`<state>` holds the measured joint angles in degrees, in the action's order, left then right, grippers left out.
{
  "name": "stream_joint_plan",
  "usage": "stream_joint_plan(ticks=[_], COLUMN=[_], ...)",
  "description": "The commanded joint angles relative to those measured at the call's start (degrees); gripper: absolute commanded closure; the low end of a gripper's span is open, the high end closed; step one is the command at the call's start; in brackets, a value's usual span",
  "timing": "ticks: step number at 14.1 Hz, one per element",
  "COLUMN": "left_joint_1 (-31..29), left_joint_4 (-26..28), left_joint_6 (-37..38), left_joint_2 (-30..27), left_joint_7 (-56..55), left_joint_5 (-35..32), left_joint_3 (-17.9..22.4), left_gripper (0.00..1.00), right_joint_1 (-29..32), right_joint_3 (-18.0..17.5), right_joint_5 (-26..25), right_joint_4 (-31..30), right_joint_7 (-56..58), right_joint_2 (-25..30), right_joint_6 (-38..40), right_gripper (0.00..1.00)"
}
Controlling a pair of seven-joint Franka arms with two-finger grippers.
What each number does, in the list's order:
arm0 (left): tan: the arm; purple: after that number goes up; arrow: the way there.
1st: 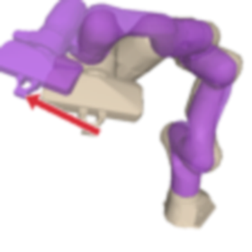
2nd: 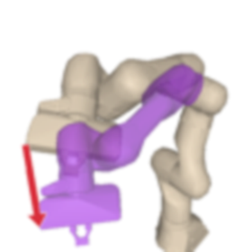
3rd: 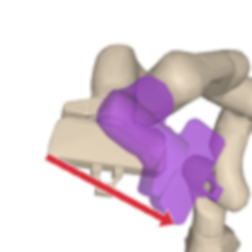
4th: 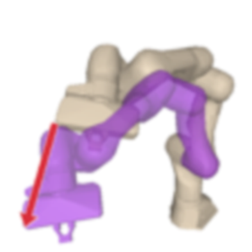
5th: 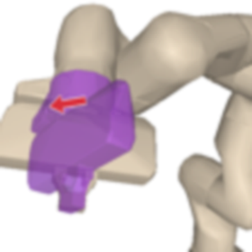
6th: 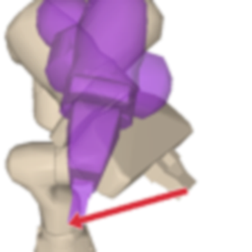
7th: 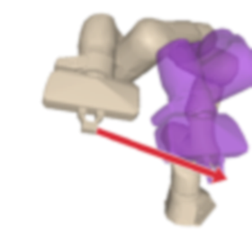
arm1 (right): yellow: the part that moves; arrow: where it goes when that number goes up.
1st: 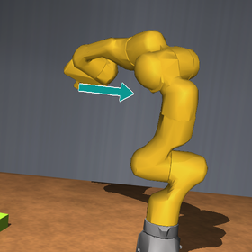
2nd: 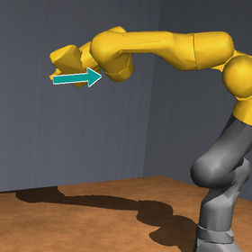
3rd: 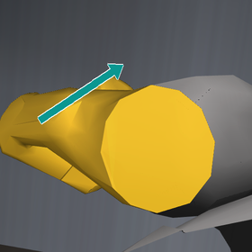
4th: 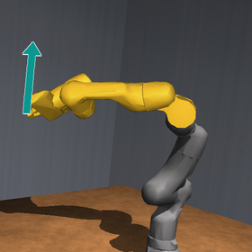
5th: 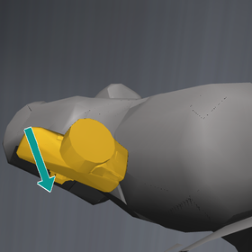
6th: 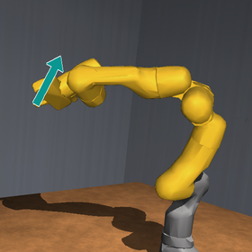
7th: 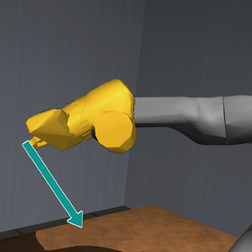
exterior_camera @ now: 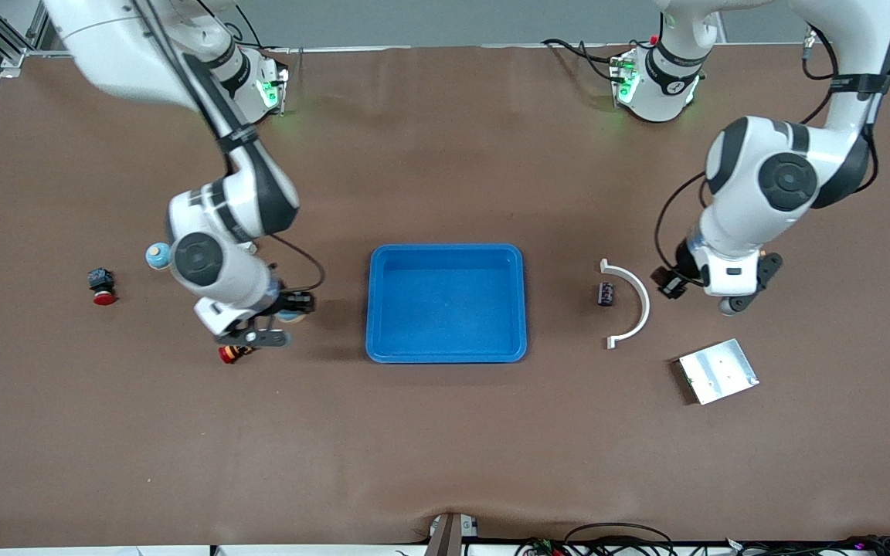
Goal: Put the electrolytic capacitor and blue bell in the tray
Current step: 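Carry the capacitor and blue bell over the blue tray with both grippers, then lower the blue bell into the tray and open the right gripper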
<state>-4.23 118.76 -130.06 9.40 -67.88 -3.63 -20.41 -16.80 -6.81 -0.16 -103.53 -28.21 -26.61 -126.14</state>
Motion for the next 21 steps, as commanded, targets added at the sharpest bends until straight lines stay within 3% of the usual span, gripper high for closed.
stream_joint_plan(ticks=[1, 4, 8, 12, 19, 20, 21], left_joint_1=[1.31, 7.37, 13.88, 17.58, 32.43, 32.88, 33.05], left_joint_4=[-4.75, -11.6, -23.29, -29.11, -37.55, -38.16, -38.25], left_joint_6=[1.12, 0.95, 1.12, 1.21, 1.21, 1.12, 1.12], left_joint_2=[4.47, 12.11, 23.62, 29.09, 37.44, 38.32, 39.02], left_joint_7=[-15.56, -30.94, -51.26, -58.23, -65.88, -66.32, -66.68], left_joint_5=[-1.29, -3.03, -12.78, -15.18, -14.83, -14.91, -15.09], left_joint_3=[-3.93, -3.59, -3.5, -3.24, 8.18, 8.45, 8.54], left_gripper=[1.0, 1.0, 1.0, 1.0, 1.0, 1.0, 1.0], right_joint_1=[-6.47, -12.1, -13.35, -13.44, -15.98, -16.25, -16.25], right_joint_3=[0.66, 0.66, 0.57, 0.57, 0.57, 0.57, 0.66], right_joint_5=[1.66, 1.66, 1.74, 2.53, 4.21, 4.29, 5.42], right_joint_4=[4.11, 4.03, 4.04, 4.12, 4.21, 4.21, 4.3], right_joint_7=[-10.77, -19.13, -22.76, -22.76, -23.11, -23.29, -23.99], right_joint_2=[-3.08, -6.16, -8.46, -9.6, -9.69, -10.04, -10.39], right_joint_6=[0.46, -4.98, -7.01, -6.93, -7.19, -7.19, -7.54], right_gripper=[1.0, 1.0, 1.0, 1.0, 1.0, 0.98, 0.78])
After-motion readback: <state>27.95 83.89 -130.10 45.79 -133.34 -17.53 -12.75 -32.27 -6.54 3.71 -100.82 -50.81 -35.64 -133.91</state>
